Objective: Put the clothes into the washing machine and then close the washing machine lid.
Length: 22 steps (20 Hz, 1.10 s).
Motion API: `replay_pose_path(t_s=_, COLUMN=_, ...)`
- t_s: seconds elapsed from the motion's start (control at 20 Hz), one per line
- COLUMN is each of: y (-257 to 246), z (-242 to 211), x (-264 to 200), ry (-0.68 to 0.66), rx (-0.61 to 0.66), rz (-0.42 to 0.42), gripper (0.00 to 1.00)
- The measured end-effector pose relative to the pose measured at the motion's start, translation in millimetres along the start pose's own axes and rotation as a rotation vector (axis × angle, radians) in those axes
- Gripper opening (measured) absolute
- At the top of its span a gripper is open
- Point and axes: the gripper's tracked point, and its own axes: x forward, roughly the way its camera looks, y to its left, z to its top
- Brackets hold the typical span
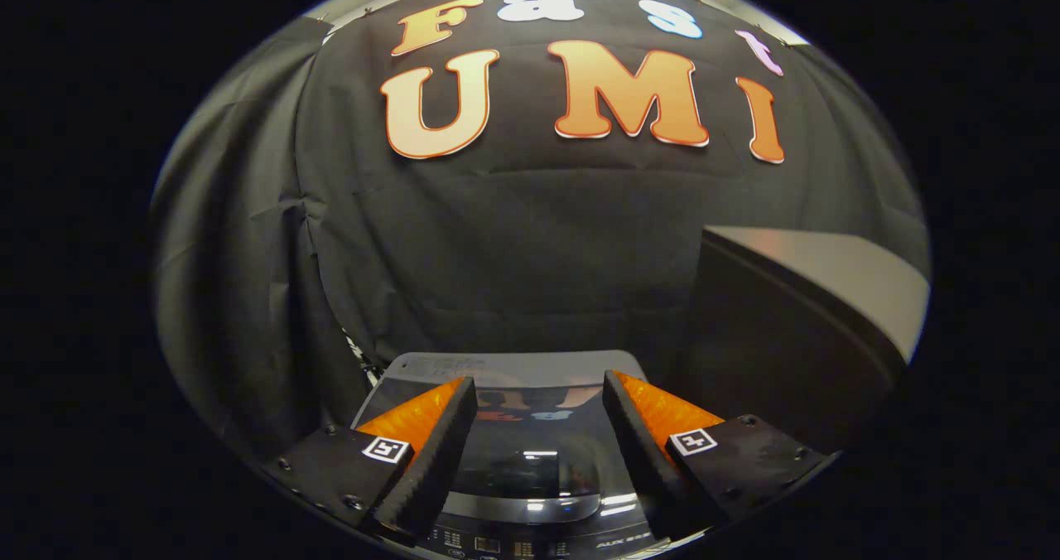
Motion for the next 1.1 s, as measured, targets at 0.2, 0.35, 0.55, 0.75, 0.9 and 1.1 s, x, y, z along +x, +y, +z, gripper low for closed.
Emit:
replay_pose_path(t_s=0.2, y=-4.0, z=62.4, x=-47.5, ry=-0.102, rx=0.003, rz=0.017, gripper=0.98)
replay_pose_path(t_s=0.35, y=-17.2, z=98.8, x=-97.3, ry=-0.165, rx=0.011, rz=0.036, gripper=0.97)
replay_pose_path(t_s=0.55, y=-38.0, z=135.4, x=-159.5, ry=-0.227, rx=-0.007, rz=0.109, gripper=0.97)
replay_pose_path(t_s=0.75, y=-65.2, z=156.1, x=-226.3, ry=-0.269, rx=0.011, rz=0.155, gripper=0.97)
replay_pose_path(t_s=0.9, y=-98.9, z=168.1, x=-270.0, ry=-0.311, rx=0.010, rz=0.146, gripper=0.97)
replay_pose_path(t_s=1.1, y=-142.0, z=178.7, x=-322.3, ry=-0.320, rx=-0.005, rz=0.114, gripper=0.97)
